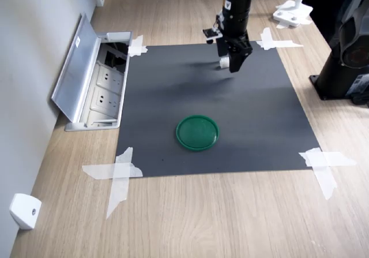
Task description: Grasp a white terminal and put it on the green lid.
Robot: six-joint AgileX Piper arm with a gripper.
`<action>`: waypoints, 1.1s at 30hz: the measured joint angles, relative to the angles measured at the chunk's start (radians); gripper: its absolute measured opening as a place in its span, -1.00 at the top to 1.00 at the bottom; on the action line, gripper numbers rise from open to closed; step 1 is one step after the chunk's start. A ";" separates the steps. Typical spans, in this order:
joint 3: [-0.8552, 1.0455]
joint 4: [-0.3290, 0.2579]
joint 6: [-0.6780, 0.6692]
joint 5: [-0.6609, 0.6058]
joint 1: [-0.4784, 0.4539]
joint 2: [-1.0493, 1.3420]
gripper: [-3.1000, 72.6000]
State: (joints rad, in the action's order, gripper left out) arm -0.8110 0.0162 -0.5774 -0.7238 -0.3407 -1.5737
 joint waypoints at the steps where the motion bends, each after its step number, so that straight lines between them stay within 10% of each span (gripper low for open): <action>1: 0.000 -0.004 0.000 0.003 0.000 -0.004 -1.00; 13: 0.000 -0.016 0.000 0.013 0.000 -0.006 -0.85; 27: 0.000 0.020 0.082 0.013 0.000 -0.006 0.65; 33: -0.001 0.020 0.096 0.009 0.000 -0.005 0.70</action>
State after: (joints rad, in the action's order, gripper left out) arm -0.8117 0.0363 -0.4812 -0.7152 -0.3407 -1.5790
